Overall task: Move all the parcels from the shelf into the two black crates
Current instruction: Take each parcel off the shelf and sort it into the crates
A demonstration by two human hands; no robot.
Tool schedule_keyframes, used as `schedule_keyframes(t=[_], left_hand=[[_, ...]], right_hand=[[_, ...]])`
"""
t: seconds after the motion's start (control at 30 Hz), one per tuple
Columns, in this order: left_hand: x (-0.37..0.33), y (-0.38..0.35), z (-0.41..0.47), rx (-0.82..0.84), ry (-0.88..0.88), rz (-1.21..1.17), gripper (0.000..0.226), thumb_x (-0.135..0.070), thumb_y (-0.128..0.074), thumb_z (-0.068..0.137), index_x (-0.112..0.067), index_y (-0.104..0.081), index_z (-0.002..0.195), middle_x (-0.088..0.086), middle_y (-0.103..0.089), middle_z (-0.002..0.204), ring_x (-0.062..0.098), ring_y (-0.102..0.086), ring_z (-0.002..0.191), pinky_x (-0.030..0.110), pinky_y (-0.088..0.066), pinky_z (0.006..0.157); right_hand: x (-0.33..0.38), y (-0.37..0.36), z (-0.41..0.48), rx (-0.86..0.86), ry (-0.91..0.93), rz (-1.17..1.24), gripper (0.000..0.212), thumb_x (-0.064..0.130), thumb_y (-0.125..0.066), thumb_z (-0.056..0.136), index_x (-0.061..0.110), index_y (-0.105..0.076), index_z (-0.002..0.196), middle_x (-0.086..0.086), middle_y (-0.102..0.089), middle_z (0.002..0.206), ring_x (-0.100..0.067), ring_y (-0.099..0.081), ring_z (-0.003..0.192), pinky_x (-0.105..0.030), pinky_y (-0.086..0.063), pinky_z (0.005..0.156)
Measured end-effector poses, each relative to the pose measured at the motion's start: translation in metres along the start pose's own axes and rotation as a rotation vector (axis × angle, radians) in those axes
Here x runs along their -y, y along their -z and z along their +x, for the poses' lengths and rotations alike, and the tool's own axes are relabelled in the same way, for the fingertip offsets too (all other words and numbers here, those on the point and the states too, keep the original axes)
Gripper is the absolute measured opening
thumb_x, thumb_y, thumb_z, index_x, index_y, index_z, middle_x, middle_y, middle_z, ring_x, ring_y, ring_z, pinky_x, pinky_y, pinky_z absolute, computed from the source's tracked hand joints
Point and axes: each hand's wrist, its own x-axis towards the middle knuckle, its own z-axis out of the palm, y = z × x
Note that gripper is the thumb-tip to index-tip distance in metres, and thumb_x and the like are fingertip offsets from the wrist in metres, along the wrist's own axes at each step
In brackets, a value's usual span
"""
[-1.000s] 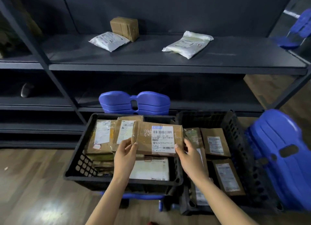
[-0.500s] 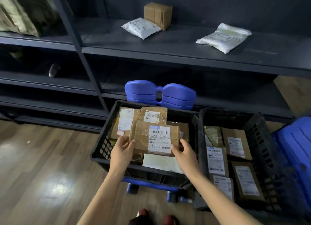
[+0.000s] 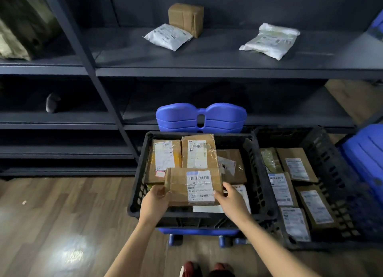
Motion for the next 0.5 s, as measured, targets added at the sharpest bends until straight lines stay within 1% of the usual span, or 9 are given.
schedule_keyframes(t=[0.07, 0.13, 0.2, 0.23, 0.3, 0.37, 0.43, 0.5], left_hand=[[0.007, 0.006, 0.004, -0.026, 0.000, 0.059, 0.030, -0.023, -0.063, 0.089, -0.010, -0.064, 0.115, 0.004, -0.069, 0.104, 0.023, -0.062, 0.097, 0.025, -0.041, 0.074], [0.013, 0.011, 0.006, -0.057, 0.003, 0.130, 0.021, -0.022, -0.063, 0.087, -0.012, -0.069, 0.104, 0.003, -0.069, 0.090, 0.024, -0.061, 0.088, 0.025, -0.038, 0.065], [0.021, 0.015, 0.009, -0.063, 0.020, 0.179, 0.014, -0.018, -0.061, 0.085, -0.011, -0.071, 0.092, 0.004, -0.066, 0.080, 0.027, -0.061, 0.086, 0.028, -0.040, 0.065], [0.025, 0.016, 0.010, -0.055, 0.031, 0.197, 0.014, -0.017, -0.060, 0.085, -0.010, -0.071, 0.090, 0.005, -0.066, 0.080, 0.030, -0.061, 0.090, 0.030, -0.042, 0.068], [0.030, 0.017, 0.012, -0.053, 0.057, 0.211, 0.018, -0.015, -0.058, 0.086, -0.009, -0.070, 0.098, 0.010, -0.070, 0.092, 0.032, -0.061, 0.097, 0.031, -0.042, 0.073], [0.033, 0.018, 0.015, -0.085, 0.060, 0.192, 0.023, -0.013, -0.058, 0.086, -0.010, -0.068, 0.107, 0.011, -0.070, 0.101, 0.033, -0.061, 0.100, 0.029, -0.039, 0.072], [0.034, 0.019, 0.016, -0.119, 0.030, 0.188, 0.023, -0.011, -0.057, 0.086, -0.010, -0.067, 0.107, 0.010, -0.069, 0.101, 0.032, -0.060, 0.097, 0.028, -0.036, 0.069], [0.035, 0.022, 0.017, -0.147, 0.000, 0.193, 0.019, -0.008, -0.055, 0.086, -0.009, -0.066, 0.101, 0.009, -0.068, 0.096, 0.031, -0.059, 0.091, 0.029, -0.036, 0.066]], right_hand=[[0.003, -0.010, 0.004, 0.041, -0.009, -0.031, 0.032, 0.028, -0.057, 0.093, 0.021, -0.056, 0.124, 0.014, -0.059, 0.108, -0.006, -0.054, 0.090, -0.020, -0.041, 0.072], [0.003, -0.022, 0.009, 0.092, -0.013, -0.077, 0.027, 0.028, -0.059, 0.092, 0.022, -0.058, 0.118, 0.009, -0.065, 0.114, -0.010, -0.060, 0.095, -0.023, -0.044, 0.075], [0.005, -0.033, 0.013, 0.118, -0.015, -0.137, 0.024, 0.029, -0.060, 0.091, 0.023, -0.059, 0.114, 0.007, -0.066, 0.114, -0.010, -0.061, 0.095, -0.024, -0.045, 0.074], [0.006, -0.037, 0.015, 0.122, -0.015, -0.146, 0.023, 0.030, -0.059, 0.091, 0.023, -0.059, 0.113, 0.007, -0.066, 0.114, -0.010, -0.060, 0.092, -0.024, -0.045, 0.074], [0.009, -0.044, 0.020, 0.122, -0.016, -0.157, 0.024, 0.032, -0.059, 0.091, 0.024, -0.060, 0.113, 0.008, -0.067, 0.112, -0.008, -0.058, 0.087, -0.024, -0.045, 0.073], [0.012, -0.048, 0.025, 0.128, -0.017, -0.180, 0.025, 0.034, -0.060, 0.089, 0.025, -0.061, 0.112, 0.008, -0.068, 0.108, -0.008, -0.058, 0.085, -0.024, -0.047, 0.073], [0.012, -0.053, 0.027, 0.133, -0.011, -0.192, 0.024, 0.033, -0.062, 0.089, 0.025, -0.062, 0.111, 0.008, -0.068, 0.107, -0.006, -0.057, 0.083, -0.022, -0.046, 0.070], [0.009, -0.059, 0.027, 0.137, 0.006, -0.186, 0.022, 0.030, -0.065, 0.088, 0.025, -0.063, 0.109, 0.009, -0.068, 0.109, -0.003, -0.055, 0.081, -0.014, -0.041, 0.064]])
